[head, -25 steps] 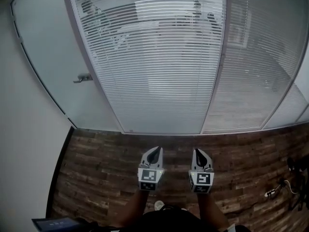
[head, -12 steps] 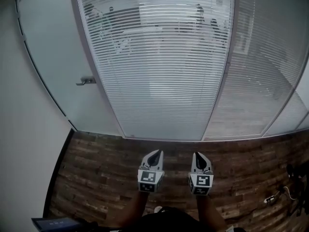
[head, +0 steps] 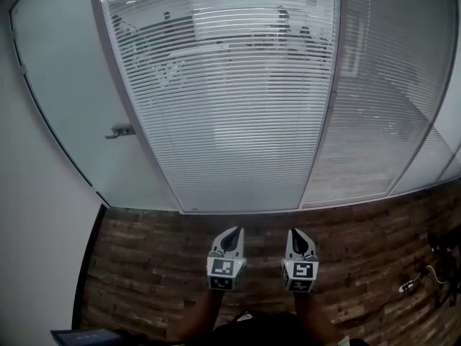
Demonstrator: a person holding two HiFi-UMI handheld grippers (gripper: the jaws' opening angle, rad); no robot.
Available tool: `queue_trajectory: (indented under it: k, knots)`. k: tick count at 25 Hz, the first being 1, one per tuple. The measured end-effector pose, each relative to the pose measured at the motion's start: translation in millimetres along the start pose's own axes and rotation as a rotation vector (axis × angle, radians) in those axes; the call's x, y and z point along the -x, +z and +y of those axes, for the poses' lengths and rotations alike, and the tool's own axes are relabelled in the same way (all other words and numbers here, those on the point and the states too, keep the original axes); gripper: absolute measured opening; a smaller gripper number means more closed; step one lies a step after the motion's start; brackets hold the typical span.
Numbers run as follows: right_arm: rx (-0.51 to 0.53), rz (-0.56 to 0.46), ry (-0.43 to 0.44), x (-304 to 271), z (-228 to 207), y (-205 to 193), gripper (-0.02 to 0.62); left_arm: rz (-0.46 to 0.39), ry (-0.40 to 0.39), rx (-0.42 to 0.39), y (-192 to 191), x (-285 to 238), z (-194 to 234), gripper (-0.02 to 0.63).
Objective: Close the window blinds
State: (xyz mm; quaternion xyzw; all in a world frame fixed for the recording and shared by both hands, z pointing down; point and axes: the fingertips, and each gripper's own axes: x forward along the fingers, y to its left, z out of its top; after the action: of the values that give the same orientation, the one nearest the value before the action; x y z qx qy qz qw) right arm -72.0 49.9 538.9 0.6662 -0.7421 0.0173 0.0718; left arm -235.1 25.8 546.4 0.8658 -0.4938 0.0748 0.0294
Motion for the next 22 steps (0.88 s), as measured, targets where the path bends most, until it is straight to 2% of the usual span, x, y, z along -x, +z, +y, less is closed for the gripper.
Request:
queue_trajectory:
  k: [5,8,12,16,19,22]
  knots:
    - [-0.020,0.007,-0.014,-3.3,-3.6,-7.4,0.002,-0.007,-0.036,0.024,2.2,-6.9,-2.5,-0.005]
    - [0.031,0.018,-0.032,-3.8,-7.5,-4.7,0.002,0.017,-0.031,0.027,3.6,-10.0,-3.6,-0.005]
    - [0.036,-0.017,0.010,-15.7,-8.0,-6.6,0.002,0.029,-0.019,0.007,-9.4,-26.1,-3.3,-0.005]
    - [0.033,-0.018,0.010,-29.2,-23.5,-7.4,0.002,0.040,-0.039,0.004,-0.6,-42.5,-17.0,-0.005]
    - [0.037,-0.015,0.001,-42.1,-35.5,3.2,0.002,0.028,-0.022,0.000,3.6,-59.8,-16.3,-0.005]
    - [0.097,-0.045,0.039,-58.5,-38.5,5.0,0.002,0.024,0.001,0.007,5.8,-75.8,-12.4,-0.005]
